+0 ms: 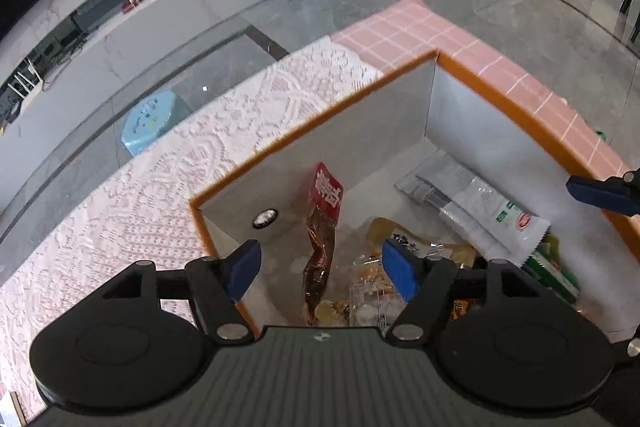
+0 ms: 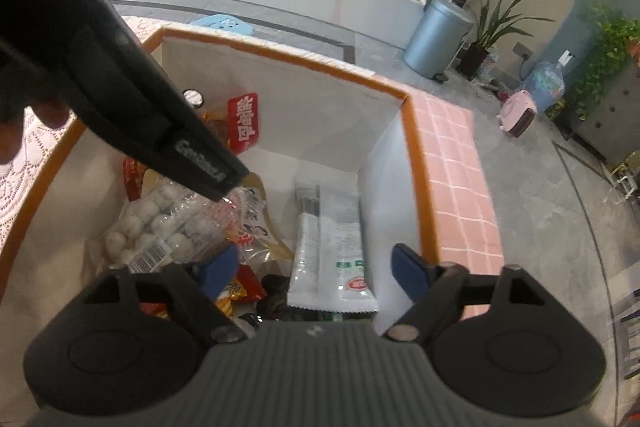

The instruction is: Organize snacks

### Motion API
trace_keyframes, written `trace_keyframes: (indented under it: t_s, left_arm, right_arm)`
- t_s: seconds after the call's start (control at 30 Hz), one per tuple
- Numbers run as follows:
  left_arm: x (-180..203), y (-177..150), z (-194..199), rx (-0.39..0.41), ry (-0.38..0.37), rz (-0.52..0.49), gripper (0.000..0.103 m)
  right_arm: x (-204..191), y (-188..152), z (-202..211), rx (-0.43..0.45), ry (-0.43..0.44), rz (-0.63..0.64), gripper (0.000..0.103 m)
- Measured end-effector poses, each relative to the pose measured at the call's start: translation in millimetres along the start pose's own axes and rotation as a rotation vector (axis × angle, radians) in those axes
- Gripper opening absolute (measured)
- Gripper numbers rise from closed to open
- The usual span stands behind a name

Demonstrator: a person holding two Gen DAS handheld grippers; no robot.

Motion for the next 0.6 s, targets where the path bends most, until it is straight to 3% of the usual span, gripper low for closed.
trace_keyframes:
  t_s: [0.33,0.6]
  left_arm:
    - [-16.2,-8.9,93.9,0.167,0.024,0.08,0.083]
    - [-22.4,-46.7,186.0,0.349,0.039,0.162,0.086]
  right_arm:
    - [5.5,2.3,74.3,0.111,-0.018,-0.054,0.094]
    - [-1.1,-7.9,154.7,0.257,0.0,-0.131,0.099]
Point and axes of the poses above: each gripper's, at about its wrist camera, not at the fingertips, and z roughly against the way its jaws point, x to its right, y to its top, the point moved 5 cm from there along -z, roughly the way its jaws point, and after that the axes turned 1 degree about x, right-handed, at the moved point
